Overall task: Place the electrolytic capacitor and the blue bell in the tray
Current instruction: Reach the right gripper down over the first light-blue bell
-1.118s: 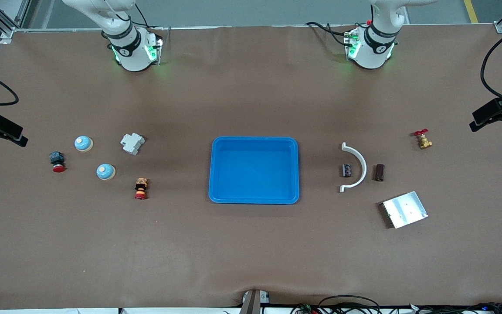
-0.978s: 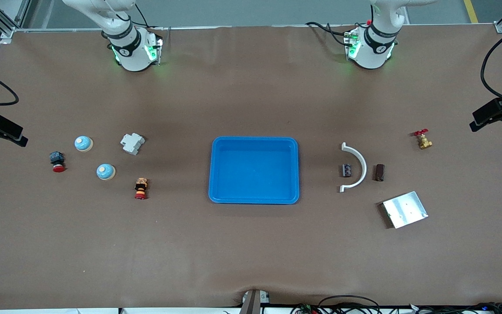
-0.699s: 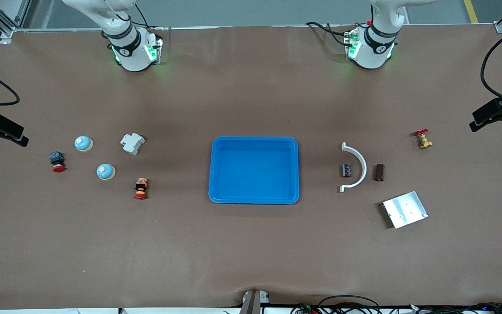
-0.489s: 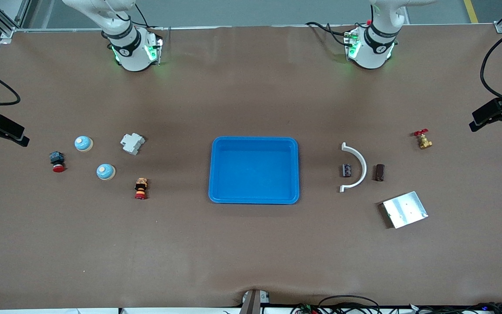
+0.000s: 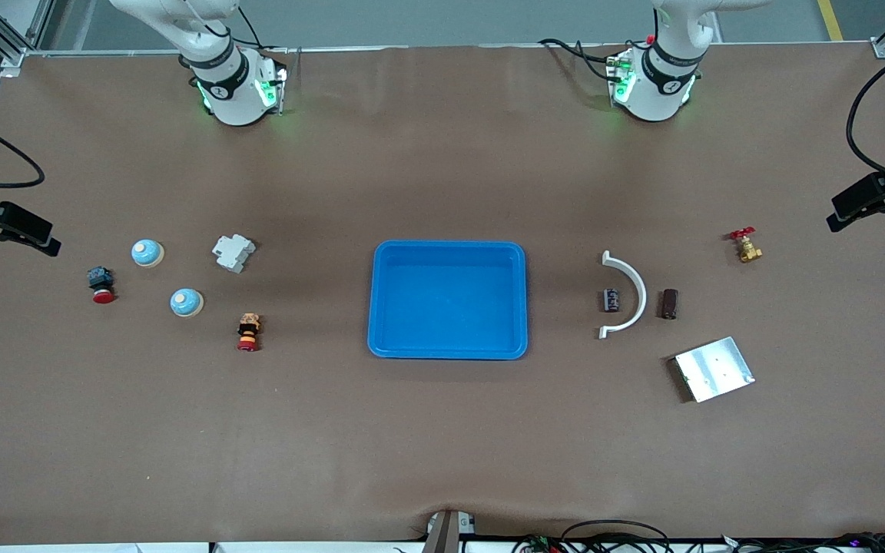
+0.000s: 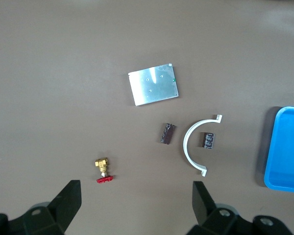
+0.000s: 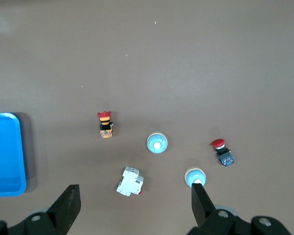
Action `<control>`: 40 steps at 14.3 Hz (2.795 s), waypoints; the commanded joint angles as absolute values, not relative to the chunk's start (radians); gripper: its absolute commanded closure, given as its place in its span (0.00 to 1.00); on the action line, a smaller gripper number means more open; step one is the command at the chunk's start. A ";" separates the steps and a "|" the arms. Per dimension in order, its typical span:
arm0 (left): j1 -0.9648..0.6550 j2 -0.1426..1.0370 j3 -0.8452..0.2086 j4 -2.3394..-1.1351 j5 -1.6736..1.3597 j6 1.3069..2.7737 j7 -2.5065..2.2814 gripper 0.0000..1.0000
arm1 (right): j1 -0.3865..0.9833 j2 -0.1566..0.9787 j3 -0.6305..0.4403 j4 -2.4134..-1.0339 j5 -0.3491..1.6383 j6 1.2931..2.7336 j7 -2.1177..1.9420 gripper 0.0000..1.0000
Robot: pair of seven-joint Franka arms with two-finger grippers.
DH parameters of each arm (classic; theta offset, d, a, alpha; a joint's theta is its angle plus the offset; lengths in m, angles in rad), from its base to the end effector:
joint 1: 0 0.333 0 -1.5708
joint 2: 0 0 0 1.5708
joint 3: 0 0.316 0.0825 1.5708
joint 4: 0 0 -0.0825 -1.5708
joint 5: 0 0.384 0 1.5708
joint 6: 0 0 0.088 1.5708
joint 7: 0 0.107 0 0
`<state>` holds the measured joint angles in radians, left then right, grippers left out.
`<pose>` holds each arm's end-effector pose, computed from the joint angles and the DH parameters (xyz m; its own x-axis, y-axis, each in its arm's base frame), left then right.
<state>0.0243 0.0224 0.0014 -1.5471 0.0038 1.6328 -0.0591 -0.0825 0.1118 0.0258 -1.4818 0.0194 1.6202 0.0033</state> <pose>0.5678 0.0150 0.6289 0.9944 0.0844 0.0634 0.0846 -0.9964 -0.0001 0.5929 -0.0325 0.6070 0.9978 -0.0611 0.0265 -0.0606 -0.9979 -0.0224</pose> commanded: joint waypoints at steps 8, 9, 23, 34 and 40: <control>0.029 0.035 -0.002 -1.516 0.002 1.640 -0.035 0.00 | -0.052 0.058 0.028 -1.954 0.026 2.044 -0.063 0.00; 0.029 0.037 -0.002 -1.513 0.002 1.640 -0.035 0.00 | -0.051 0.058 0.028 -2.004 0.026 2.102 -0.063 0.00; 0.017 0.046 -0.005 -1.502 -0.003 1.640 -0.051 0.00 | -0.080 0.262 0.028 -2.275 0.026 2.657 -0.158 0.00; 0.017 0.071 -0.005 -1.511 0.023 1.612 -0.103 0.00 | -0.109 0.364 0.028 -2.272 0.026 2.711 -0.232 0.00; 0.034 0.092 0.006 -1.505 -0.060 1.582 -0.147 0.00 | -0.121 0.403 0.028 -2.269 0.026 2.711 -0.261 0.00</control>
